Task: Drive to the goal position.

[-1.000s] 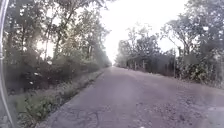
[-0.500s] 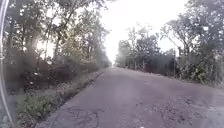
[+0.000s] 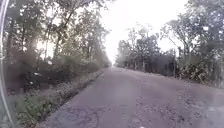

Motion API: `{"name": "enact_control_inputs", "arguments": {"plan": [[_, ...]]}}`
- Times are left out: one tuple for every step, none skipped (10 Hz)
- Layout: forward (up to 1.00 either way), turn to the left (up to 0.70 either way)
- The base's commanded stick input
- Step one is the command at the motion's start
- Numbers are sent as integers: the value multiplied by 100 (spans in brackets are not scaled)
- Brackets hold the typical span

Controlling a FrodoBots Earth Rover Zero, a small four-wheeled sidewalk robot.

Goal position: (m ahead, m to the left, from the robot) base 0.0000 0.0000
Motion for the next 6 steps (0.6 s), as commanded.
{"name": "enact_control_inputs", "arguments": {"plan": [[10,1],[10,1],[10,1],[10,1],[10,1],[10,1]]}}
